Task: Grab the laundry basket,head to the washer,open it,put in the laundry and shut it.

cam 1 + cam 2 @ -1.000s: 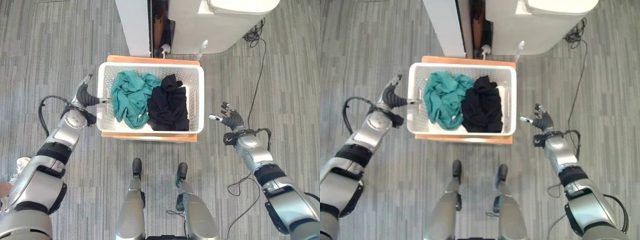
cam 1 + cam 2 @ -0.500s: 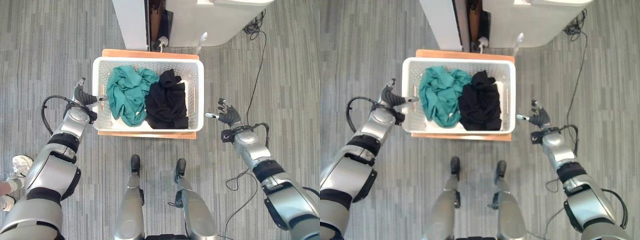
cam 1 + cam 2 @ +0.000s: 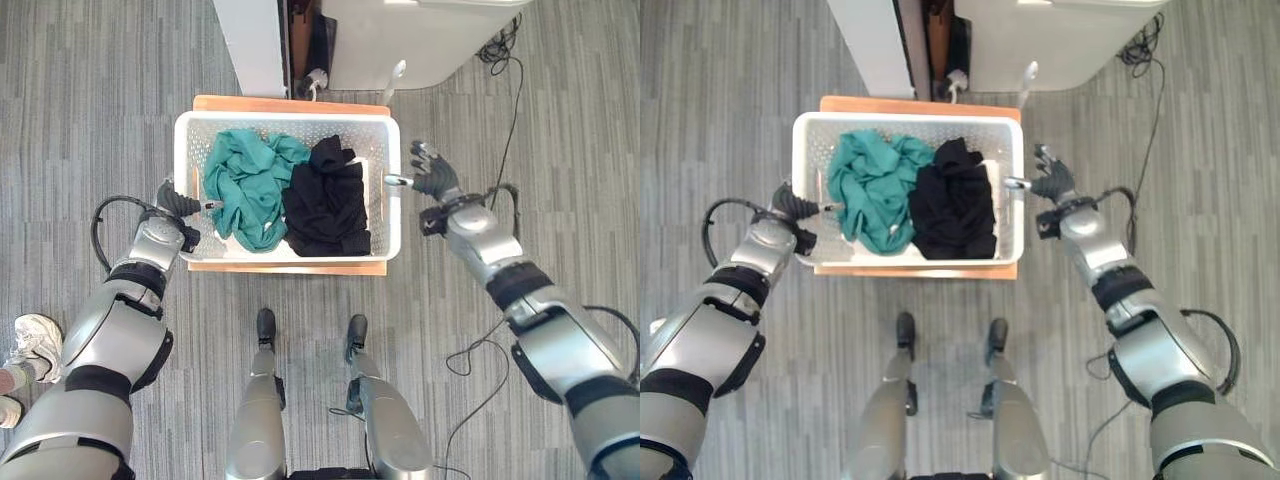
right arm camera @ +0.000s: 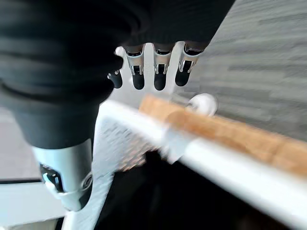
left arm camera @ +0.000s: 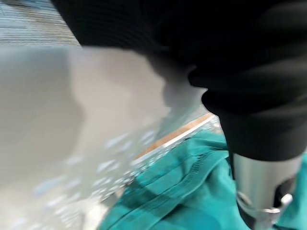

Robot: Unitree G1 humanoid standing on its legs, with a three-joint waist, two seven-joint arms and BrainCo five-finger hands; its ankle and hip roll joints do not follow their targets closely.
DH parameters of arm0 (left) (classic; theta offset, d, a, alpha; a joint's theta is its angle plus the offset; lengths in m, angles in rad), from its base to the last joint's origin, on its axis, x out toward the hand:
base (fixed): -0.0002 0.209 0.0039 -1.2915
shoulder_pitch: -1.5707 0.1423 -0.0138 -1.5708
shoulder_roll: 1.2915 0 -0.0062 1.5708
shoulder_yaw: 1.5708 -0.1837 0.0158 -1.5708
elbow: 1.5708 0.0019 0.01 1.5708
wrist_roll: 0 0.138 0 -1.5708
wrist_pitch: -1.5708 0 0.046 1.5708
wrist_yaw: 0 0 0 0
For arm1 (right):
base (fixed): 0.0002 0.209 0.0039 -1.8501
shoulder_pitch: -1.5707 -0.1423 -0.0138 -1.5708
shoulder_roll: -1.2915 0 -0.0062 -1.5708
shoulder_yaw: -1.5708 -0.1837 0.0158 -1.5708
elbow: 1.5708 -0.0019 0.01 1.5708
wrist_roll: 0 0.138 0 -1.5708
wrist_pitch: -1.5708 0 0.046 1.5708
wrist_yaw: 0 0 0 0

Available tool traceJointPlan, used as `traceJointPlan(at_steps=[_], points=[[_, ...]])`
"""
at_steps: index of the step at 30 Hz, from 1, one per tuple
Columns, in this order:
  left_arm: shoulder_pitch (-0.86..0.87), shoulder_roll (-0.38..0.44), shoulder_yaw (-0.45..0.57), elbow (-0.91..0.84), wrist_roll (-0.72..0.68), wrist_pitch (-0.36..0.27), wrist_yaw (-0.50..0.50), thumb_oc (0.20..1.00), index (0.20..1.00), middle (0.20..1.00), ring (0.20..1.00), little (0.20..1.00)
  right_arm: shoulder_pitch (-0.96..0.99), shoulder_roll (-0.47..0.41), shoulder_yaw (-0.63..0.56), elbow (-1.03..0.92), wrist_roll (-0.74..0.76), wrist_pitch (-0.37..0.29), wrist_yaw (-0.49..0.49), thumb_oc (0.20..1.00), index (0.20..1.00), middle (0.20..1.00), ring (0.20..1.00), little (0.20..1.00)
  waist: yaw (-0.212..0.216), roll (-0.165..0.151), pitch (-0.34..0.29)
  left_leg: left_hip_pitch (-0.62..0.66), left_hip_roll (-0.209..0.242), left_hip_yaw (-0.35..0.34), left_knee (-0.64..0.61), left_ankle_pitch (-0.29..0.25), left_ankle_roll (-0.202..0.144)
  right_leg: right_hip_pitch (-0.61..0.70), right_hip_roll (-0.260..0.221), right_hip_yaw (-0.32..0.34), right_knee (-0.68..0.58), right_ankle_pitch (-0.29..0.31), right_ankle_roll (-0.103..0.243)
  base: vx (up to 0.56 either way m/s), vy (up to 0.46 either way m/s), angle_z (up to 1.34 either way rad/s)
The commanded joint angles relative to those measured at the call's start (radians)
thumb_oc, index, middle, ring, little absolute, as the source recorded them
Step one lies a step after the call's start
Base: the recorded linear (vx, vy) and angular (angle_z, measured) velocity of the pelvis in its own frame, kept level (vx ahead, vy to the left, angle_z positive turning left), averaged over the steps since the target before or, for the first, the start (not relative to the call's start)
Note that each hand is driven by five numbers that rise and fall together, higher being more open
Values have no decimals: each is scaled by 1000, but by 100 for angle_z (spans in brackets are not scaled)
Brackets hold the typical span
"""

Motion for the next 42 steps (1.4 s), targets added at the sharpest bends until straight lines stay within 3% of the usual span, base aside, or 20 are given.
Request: traceJointPlan(at_steps=[1,9,13,19,23,27,30,35,42], points=[[-116,-10,-27,100,-41,-7,-10,1000,1000,1000,1000,1000,-68,45,17,75,25,-7,-9,1000,1000,1000,1000,1000,-3,-42,-29,34,10,20,13,-72,4,-62,-70,21,50,-1,77,-2,6,-8],[-158,-28,-61,89,-49,-6,-13,1000,1000,1000,1000,1000,-131,90,26,253,38,36,-8,1000,1000,1000,1000,1000,-2,-40,-12,2,6,11,10,-56,2,-86,-69,14,54,4,75,-1,0,-1],[-157,-23,-67,84,-47,-7,-10,1000,1000,1000,1000,1000,-115,87,15,243,52,34,-13,1000,1000,1000,1000,1000,-7,-39,-14,-5,5,9,5,-54,2,-92,-70,10,55,4,75,11,9,4],[-128,-3,-58,63,-51,-8,-5,1000,1000,1000,1000,1000,-28,43,-32,94,86,-4,-37,1000,1000,1000,1000,1000,-18,-36,-17,1,3,14,5,-63,5,-94,-70,16,59,1,78,12,16,-1],[-106,4,-33,45,-48,-13,-2,1000,1000,1000,1000,1000,60,-55,-119,-89,107,-71,-69,1000,1000,1000,1000,1000,-27,-27,-23,14,0,21,5,-77,7,-90,-75,23,61,-3,83,8,8,0],[-101,-1,-23,46,-40,-17,2,1000,1000,1000,1000,1000,79,-102,-148,-140,106,-92,-79,1000,1000,1000,1000,1000,-30,-23,-26,20,-1,26,6,-84,9,-89,-76,26,60,-3,85,9,12,-2],[-87,0,0,69,-29,-20,5,1000,1000,1000,1000,1000,125,-197,-213,-270,120,-133,-83,1000,1000,1000,1000,1000,-42,-27,-37,31,1,37,10,-93,11,-87,-78,35,63,-5,87,13,14,-3],[-75,-11,9,70,-20,-21,12,1000,1000,1000,1000,1000,190,-238,-244,-346,85,-137,-84,1000,1000,1000,1000,1000,-49,-29,-39,33,2,42,16,-97,12,-90,-80,40,69,-7,86,8,3,-8],[-81,-26,4,70,-24,-20,8,1000,1000,1000,1000,1000,193,-207,-193,-307,61,-96,-61,1000,1000,1000,1000,1000,-49,-30,-33,19,3,42,28,-97,12,-103,-78,43,68,-1,84,-4,-8,-4]])
